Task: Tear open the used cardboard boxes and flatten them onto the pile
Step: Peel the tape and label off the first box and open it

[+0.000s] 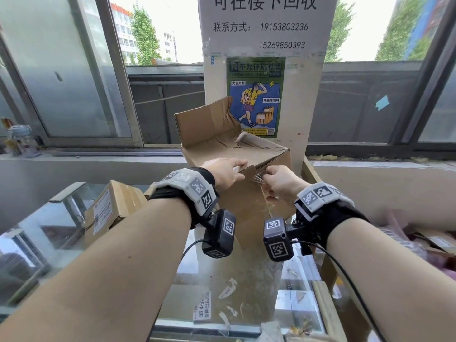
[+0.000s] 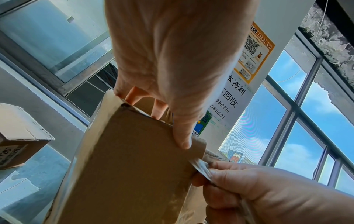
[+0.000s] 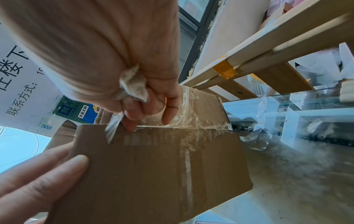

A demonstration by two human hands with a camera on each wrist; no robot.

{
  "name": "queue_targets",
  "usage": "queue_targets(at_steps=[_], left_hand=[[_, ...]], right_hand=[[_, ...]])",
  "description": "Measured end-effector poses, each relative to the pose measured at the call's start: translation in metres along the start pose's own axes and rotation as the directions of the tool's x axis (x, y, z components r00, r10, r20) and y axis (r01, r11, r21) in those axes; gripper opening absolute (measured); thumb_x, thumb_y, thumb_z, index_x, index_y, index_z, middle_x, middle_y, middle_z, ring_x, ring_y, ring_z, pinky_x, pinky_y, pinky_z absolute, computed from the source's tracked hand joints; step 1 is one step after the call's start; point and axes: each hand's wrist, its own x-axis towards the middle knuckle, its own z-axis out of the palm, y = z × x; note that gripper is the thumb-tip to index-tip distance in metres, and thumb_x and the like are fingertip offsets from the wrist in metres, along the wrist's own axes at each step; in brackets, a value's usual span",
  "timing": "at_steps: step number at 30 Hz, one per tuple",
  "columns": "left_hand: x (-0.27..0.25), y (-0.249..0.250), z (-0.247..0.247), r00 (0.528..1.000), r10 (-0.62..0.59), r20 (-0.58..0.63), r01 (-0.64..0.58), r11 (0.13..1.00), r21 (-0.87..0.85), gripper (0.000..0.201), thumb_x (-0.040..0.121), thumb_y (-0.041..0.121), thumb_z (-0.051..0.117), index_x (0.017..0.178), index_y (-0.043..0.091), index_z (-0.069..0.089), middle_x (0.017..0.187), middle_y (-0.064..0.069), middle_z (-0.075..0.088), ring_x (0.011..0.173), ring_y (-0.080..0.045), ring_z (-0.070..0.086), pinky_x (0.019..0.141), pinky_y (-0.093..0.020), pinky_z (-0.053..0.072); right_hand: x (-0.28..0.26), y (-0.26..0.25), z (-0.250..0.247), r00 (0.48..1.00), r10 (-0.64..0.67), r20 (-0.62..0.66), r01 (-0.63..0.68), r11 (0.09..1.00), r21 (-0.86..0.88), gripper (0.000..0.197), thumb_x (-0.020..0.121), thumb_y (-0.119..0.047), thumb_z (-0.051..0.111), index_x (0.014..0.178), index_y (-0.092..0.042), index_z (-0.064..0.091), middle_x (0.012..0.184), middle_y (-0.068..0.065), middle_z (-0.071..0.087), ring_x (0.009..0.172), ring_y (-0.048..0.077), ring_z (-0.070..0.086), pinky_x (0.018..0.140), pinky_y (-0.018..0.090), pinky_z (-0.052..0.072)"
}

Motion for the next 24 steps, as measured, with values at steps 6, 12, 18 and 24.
queue_targets(at_steps=[6,12,18,24], left_hand=[[-0.0002,-0.0001,-0.0008,1.000,0.000,0.007,0.000,1.000,0.007,0.050,0.099,0.039,0.045,0.147,0.035,0.030,0.146,-0.005,0.042,0.128,-0.025,0.044,0.100,-0.032,0.039],[-0.0022,-0.0008,-0.0007,1.000,-0.014,0.024,0.014,1.000,-0.010,0.051,0.099,0.039,0.045,0.147,0.035,0.029,0.144,-0.006,0.043,0.125,-0.026,0.045,0.101,-0.034,0.040],[-0.0042,0.0028,0.0041,0.997,-0.067,-0.024,0.067,0.997,-0.039,0.050,0.092,0.047,0.047,0.141,0.038,0.036,0.141,-0.005,0.046,0.124,-0.027,0.046,0.104,-0.038,0.039],[-0.0039,0.0030,0.0077,0.994,-0.063,-0.087,0.061,0.998,-0.021,0.040,0.098,0.043,0.040,0.137,0.033,0.041,0.138,-0.005,0.050,0.126,-0.025,0.045,0.106,-0.040,0.033]], right_hand=[[-0.0002,0.0024,-0.0012,0.991,-0.134,-0.029,0.123,0.961,-0.247,0.024,0.098,-0.008,0.037,0.088,-0.009,0.059,0.064,0.003,0.051,0.055,0.015,0.046,0.053,0.026,0.041],[-0.0021,0.0039,-0.0025,0.979,-0.205,-0.013,0.173,0.855,-0.489,0.023,0.097,-0.013,0.038,0.103,-0.009,0.061,0.093,0.010,0.059,0.083,0.025,0.052,0.074,0.034,0.042],[-0.0040,0.0039,-0.0022,0.978,-0.209,0.008,0.179,0.817,-0.549,0.023,0.100,-0.018,0.033,0.086,-0.012,0.050,0.087,0.009,0.054,0.080,0.025,0.050,0.072,0.036,0.039],[-0.0008,0.0107,-0.0005,0.964,-0.264,-0.036,0.234,0.903,-0.361,0.036,0.102,-0.025,0.031,0.071,-0.015,0.046,0.068,0.000,0.047,0.059,0.015,0.042,0.058,0.031,0.035]])
